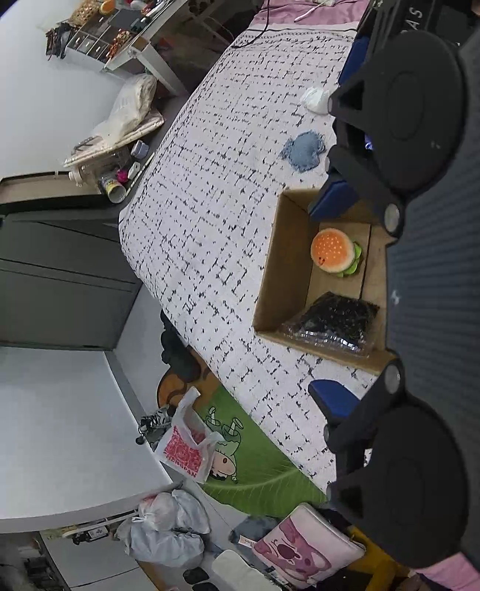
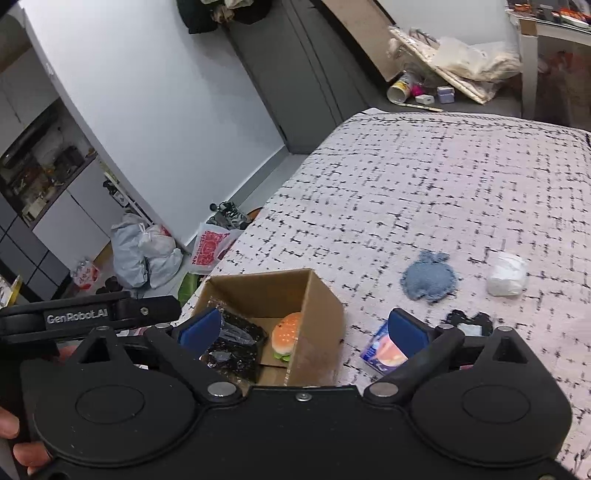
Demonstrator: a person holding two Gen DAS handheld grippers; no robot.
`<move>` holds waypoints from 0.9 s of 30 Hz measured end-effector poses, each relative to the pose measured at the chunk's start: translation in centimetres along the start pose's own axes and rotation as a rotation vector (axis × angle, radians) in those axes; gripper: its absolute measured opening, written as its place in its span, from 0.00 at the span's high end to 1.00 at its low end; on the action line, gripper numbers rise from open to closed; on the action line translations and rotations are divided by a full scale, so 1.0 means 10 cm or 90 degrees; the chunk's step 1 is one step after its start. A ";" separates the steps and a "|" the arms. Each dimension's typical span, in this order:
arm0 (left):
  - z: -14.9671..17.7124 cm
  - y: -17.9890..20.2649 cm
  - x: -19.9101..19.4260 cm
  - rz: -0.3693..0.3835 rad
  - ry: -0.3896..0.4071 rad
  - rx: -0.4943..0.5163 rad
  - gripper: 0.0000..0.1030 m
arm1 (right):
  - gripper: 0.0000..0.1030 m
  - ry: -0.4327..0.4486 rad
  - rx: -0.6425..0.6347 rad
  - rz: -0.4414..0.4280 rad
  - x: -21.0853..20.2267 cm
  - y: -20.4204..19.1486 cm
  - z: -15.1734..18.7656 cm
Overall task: Organize soft objects
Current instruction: 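Open the left tool to drop the bag into the box while the right tool releases the burger, then move both tools to the blue fuzzy plush beside the blue card box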
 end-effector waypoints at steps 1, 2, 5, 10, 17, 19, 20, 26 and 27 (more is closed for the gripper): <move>0.00 0.03 -0.02 0.001 0.002 0.001 0.06 | 0.05 0.002 0.006 -0.002 -0.03 0.03 0.00; 0.01 0.06 -0.06 0.001 0.007 0.002 0.04 | 0.05 0.003 0.011 -0.004 -0.06 0.06 0.00; 0.01 0.15 -0.16 0.004 0.028 0.003 0.01 | 0.05 0.003 0.022 -0.003 -0.13 0.13 0.00; -0.01 0.30 -0.29 0.012 0.042 0.007 0.01 | 0.00 0.005 0.037 -0.003 -0.25 0.26 -0.02; 0.00 0.49 -0.43 0.048 0.062 -0.024 0.01 | 0.00 0.008 0.066 -0.003 -0.43 0.47 -0.04; 0.03 0.56 -0.45 0.045 0.059 -0.020 0.01 | 0.00 0.012 0.069 -0.002 -0.49 0.52 -0.04; 0.05 0.60 -0.45 0.047 0.056 -0.020 0.01 | 0.00 0.016 0.072 -0.002 -0.52 0.54 -0.04; 0.11 0.83 -0.48 0.024 0.054 0.011 0.01 | 0.00 0.021 0.099 0.010 -0.67 0.77 -0.04; 0.12 0.86 -0.49 0.029 0.052 0.013 0.01 | 0.00 0.020 0.099 0.014 -0.69 0.80 -0.03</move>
Point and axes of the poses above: each gripper's, at about its wrist camera, not at the fingertips, and x roughly the way its jaws point, y to its right, z to its underside, the point moved 6 cm from there along x, roughly the way its jaws point, and after that the axes turned 3 degrees about -z, right-handed, at the moved point
